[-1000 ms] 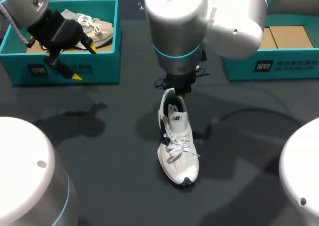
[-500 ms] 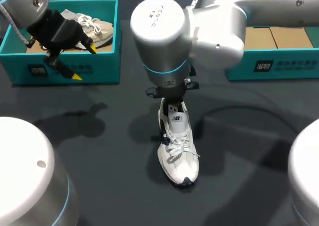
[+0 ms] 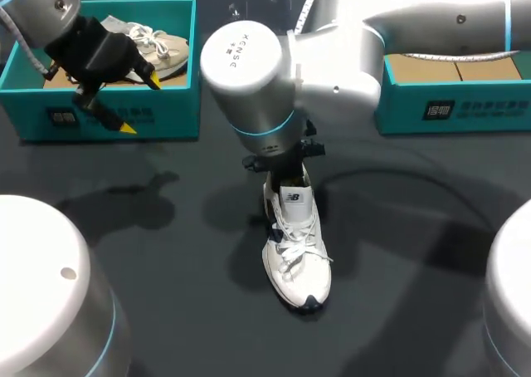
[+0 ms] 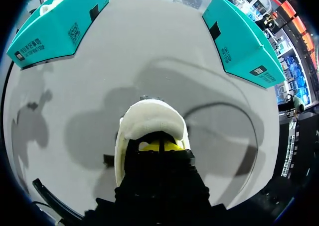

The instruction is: Take the shoe out of the shoebox, open the shoe tongue, remove and reinsert the insole, then place the shoe into the shoebox

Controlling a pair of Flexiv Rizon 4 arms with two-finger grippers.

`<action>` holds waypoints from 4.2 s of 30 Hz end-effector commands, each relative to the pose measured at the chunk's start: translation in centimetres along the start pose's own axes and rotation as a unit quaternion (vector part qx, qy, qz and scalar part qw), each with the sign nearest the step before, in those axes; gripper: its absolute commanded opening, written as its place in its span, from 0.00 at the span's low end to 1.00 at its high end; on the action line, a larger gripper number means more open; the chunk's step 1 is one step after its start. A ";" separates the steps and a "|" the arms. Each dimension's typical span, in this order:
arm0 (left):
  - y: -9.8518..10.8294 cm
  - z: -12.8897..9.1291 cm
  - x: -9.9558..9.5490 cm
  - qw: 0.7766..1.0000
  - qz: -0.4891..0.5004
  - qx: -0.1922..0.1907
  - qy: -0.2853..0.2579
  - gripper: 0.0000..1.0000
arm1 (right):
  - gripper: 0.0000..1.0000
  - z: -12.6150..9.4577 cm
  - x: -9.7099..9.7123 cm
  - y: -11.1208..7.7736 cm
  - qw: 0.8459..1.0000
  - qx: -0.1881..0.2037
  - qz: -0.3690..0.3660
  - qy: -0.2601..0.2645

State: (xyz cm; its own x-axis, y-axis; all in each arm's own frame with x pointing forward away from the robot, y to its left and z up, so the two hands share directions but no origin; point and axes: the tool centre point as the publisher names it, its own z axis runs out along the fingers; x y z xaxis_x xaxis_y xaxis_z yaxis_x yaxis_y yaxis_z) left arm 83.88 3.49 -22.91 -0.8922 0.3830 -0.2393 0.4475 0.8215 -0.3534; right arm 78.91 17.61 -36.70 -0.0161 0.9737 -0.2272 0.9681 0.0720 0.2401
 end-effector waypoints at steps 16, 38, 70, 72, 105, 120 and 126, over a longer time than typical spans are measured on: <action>-0.1 -0.1 0.1 1.000 0.000 -0.002 0.000 1.00 | 0.00 -0.6 -0.7 -1.5 0.995 0.021 -0.005 -0.100; -0.1 -0.1 0.1 1.000 0.000 -0.002 0.000 1.00 | 0.00 -0.2 -0.3 -0.1 0.999 0.026 -0.029 -0.013; -0.1 -0.1 0.1 1.000 0.000 -0.002 0.000 1.00 | 0.00 -1.5 -0.4 -1.1 0.991 0.107 -0.049 0.071; -0.1 -0.1 0.1 1.000 0.000 -0.002 0.000 1.00 | 0.00 -1.9 -0.4 -1.0 0.990 0.114 -0.053 0.071; -0.1 -0.1 0.1 1.000 0.000 -0.002 0.000 1.00 | 0.41 -4.0 0.4 -4.7 0.976 0.193 -0.040 0.096; -0.1 -0.1 0.1 1.000 0.000 -0.002 0.000 1.00 | 1.00 -4.6 0.1 -5.7 0.976 0.192 -0.040 0.090; -0.1 -0.1 0.1 1.000 0.000 -0.002 0.000 1.00 | 1.00 -5.2 -0.1 -6.0 0.979 0.185 -0.038 0.080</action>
State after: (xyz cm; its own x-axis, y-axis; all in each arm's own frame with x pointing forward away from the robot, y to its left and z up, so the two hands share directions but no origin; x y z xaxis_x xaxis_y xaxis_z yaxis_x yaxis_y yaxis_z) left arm 83.87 3.50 -22.89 -0.8922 0.3830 -0.2393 0.4474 0.8216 -0.3532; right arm 72.16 18.15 -33.49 -0.1018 0.9925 -0.0676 0.9853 0.0912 -0.1445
